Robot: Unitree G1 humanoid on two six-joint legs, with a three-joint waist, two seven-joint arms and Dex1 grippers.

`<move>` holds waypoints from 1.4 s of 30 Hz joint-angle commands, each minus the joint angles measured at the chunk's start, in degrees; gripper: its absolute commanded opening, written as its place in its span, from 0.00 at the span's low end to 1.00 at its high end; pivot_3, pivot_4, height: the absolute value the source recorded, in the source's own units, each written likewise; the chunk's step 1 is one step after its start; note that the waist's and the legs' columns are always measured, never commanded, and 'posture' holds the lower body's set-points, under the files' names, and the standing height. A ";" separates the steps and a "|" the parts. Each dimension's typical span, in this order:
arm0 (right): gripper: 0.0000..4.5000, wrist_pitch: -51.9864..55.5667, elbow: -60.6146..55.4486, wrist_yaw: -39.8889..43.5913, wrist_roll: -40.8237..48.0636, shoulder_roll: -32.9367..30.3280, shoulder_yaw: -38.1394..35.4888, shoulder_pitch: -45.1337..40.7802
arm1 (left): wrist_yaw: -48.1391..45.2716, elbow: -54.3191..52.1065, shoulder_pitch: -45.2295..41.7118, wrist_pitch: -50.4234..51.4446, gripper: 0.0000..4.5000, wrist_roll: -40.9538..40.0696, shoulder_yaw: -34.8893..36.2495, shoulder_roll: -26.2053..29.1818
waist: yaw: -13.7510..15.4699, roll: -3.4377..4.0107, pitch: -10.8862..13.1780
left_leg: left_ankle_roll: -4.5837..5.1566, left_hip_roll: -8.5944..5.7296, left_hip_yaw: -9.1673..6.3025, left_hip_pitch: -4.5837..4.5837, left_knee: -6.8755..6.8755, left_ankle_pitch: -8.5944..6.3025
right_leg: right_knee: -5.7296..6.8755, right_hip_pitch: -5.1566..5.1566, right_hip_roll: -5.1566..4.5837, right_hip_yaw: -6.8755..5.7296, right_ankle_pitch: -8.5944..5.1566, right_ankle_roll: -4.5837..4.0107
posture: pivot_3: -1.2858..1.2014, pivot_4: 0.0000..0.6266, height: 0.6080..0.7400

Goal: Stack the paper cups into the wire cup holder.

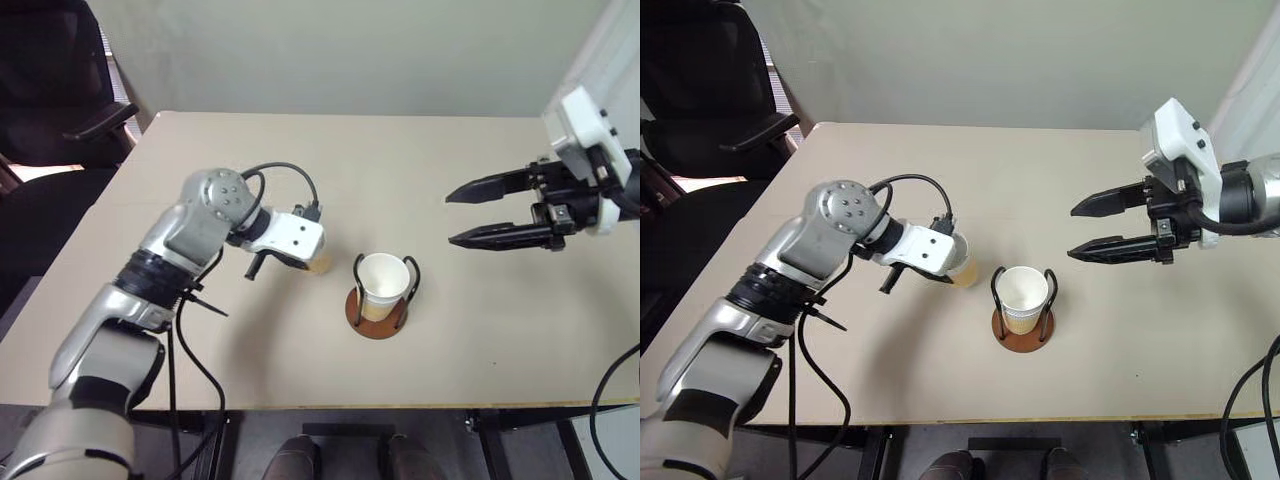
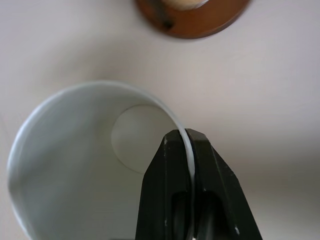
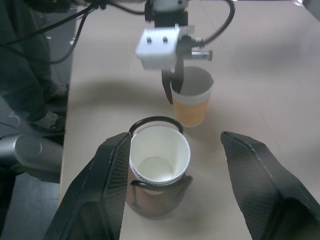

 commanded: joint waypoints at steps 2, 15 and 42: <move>0.66 -3.06 0.96 2.31 1.90 -0.83 -3.74 1.91 | -2.68 -6.80 -3.94 5.30 0.01 -10.01 0.68 3.66 | 0.05 0.01 0.00 | 0.00 0.00 0.03 0.01 0.01 0.00 | 0.02 0.01 -0.01 0.01 0.01 0.01 | 0.52 0.24 1.00; 0.66 -0.49 -2.49 3.23 6.91 -7.83 -13.54 14.31 | -2.68 -4.00 -23.81 7.73 0.01 -27.23 -5.30 3.19 | 0.24 0.00 0.01 | 0.12 -0.01 0.09 0.01 0.14 -0.08 | -0.04 0.15 -0.06 0.03 0.02 0.04 | 0.52 0.24 1.00; 0.66 4.82 -10.99 -5.63 14.12 -11.05 -29.98 28.28 | -2.12 6.77 -18.44 -3.60 0.38 -15.81 -10.50 -13.17 | 0.68 0.03 -0.01 | 0.19 -0.02 0.14 0.01 0.39 -0.13 | -0.08 0.32 -0.05 0.04 0.15 0.29 | 0.52 0.24 1.00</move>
